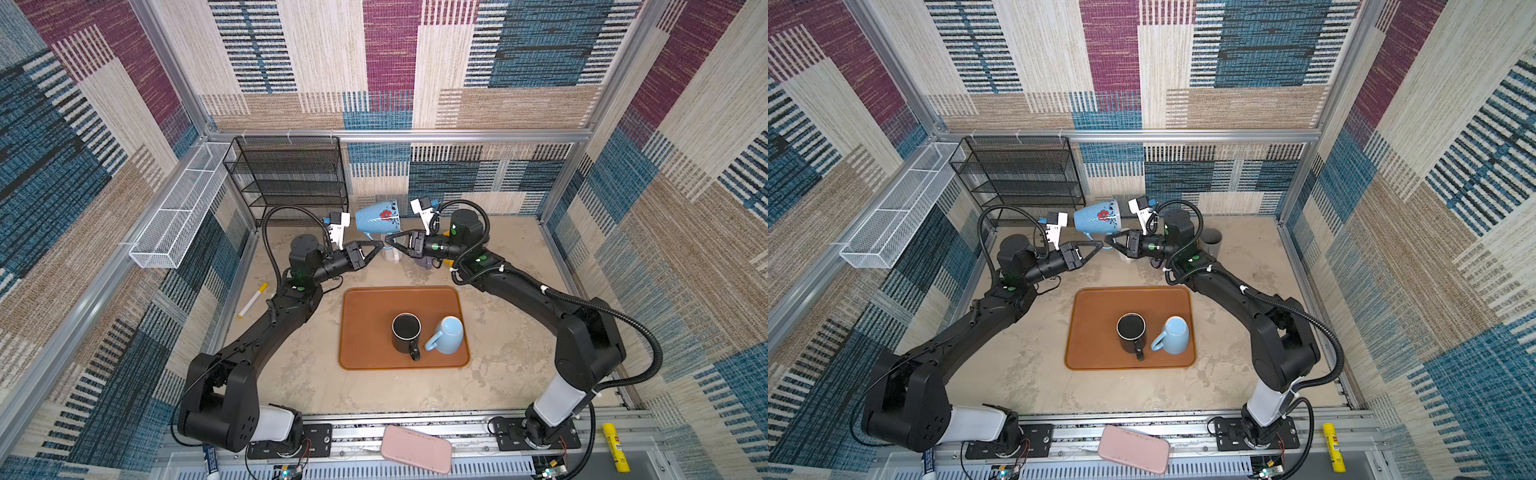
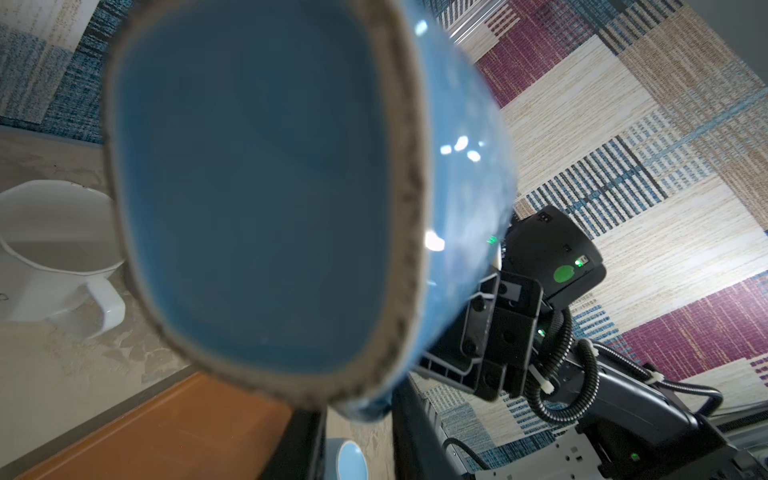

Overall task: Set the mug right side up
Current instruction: 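Open the left gripper off the blue mug while the right gripper pulls it away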

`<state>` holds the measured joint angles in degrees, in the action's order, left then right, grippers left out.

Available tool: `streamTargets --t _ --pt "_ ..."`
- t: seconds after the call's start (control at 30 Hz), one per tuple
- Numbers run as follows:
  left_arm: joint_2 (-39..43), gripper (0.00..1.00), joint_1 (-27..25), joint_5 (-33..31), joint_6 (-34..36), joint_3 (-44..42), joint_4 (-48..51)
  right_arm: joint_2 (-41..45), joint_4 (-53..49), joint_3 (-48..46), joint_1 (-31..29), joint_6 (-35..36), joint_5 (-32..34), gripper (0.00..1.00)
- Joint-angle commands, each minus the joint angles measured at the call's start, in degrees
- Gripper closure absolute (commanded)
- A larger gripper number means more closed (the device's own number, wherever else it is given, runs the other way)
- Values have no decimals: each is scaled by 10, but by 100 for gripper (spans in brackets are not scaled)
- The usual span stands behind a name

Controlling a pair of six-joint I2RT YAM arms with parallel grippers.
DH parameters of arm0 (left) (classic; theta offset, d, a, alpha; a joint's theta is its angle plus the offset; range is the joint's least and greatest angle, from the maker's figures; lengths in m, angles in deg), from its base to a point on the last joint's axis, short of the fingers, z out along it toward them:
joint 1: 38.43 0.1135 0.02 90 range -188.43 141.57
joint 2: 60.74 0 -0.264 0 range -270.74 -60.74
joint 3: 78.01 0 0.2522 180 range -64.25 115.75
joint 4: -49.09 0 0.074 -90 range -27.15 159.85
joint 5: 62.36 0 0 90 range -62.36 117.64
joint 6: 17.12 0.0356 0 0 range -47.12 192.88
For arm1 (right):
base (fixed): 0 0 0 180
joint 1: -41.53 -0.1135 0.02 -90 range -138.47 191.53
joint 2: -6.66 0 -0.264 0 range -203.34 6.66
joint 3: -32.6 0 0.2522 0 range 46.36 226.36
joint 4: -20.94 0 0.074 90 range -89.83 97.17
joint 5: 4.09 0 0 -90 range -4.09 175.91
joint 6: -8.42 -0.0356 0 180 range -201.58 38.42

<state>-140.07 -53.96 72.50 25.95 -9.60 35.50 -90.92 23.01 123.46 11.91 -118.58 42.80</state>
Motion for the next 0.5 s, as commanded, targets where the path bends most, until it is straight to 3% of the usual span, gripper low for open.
streamTargets --t 0.0,0.47 --pt "12 76 2 -15 44 7 54 -3 8 15 -1 23 13 100" --pt "67 78 2 -68 141 37 217 -27 -76 54 -1 57 65 100"
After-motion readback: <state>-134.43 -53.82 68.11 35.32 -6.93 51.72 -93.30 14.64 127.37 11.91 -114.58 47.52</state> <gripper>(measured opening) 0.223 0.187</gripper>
